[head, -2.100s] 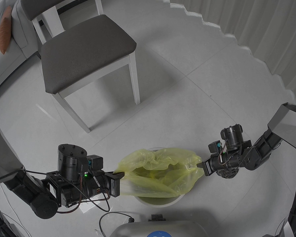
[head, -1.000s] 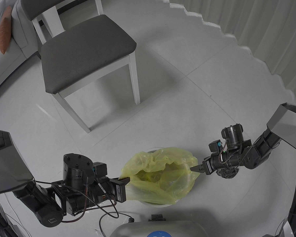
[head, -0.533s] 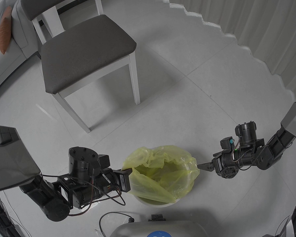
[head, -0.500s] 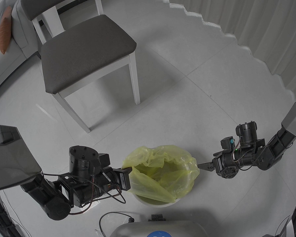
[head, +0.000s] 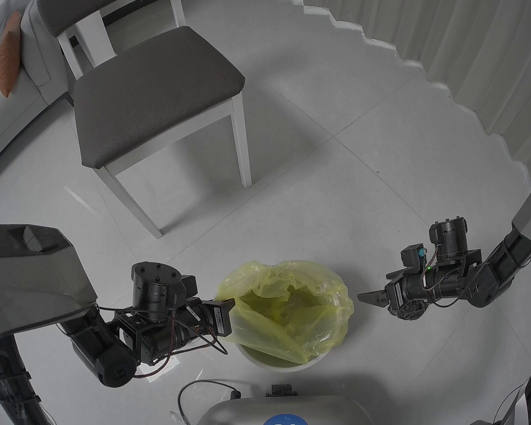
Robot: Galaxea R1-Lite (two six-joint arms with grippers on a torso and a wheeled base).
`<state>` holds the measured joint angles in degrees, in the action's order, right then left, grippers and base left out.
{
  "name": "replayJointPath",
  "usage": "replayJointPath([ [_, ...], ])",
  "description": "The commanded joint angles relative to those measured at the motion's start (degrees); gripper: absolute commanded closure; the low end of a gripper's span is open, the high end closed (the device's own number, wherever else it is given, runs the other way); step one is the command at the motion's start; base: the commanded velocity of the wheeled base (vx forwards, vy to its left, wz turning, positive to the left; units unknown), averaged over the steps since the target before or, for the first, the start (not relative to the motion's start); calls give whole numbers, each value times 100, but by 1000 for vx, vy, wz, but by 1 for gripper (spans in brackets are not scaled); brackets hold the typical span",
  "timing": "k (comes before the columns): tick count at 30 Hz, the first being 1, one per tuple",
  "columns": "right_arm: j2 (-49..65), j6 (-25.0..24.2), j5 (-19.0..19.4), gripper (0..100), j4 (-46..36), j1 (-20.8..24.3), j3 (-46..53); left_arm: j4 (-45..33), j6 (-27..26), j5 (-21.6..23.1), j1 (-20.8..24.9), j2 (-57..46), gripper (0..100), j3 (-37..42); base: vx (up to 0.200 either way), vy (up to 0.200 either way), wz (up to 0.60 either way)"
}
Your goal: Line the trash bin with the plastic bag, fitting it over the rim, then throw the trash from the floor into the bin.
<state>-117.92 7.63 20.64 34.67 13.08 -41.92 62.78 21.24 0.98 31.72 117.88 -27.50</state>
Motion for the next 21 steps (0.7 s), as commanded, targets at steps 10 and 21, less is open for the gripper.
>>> replayJointPath([
  [10,199,-51,72,0,-22,2,26,1193,-23,96,-87,24,0,738,0,0,0],
  [21,208,-69,72,0,-22,28,0,2063,-313,456,-316,165,0,1379,-145,0,0],
])
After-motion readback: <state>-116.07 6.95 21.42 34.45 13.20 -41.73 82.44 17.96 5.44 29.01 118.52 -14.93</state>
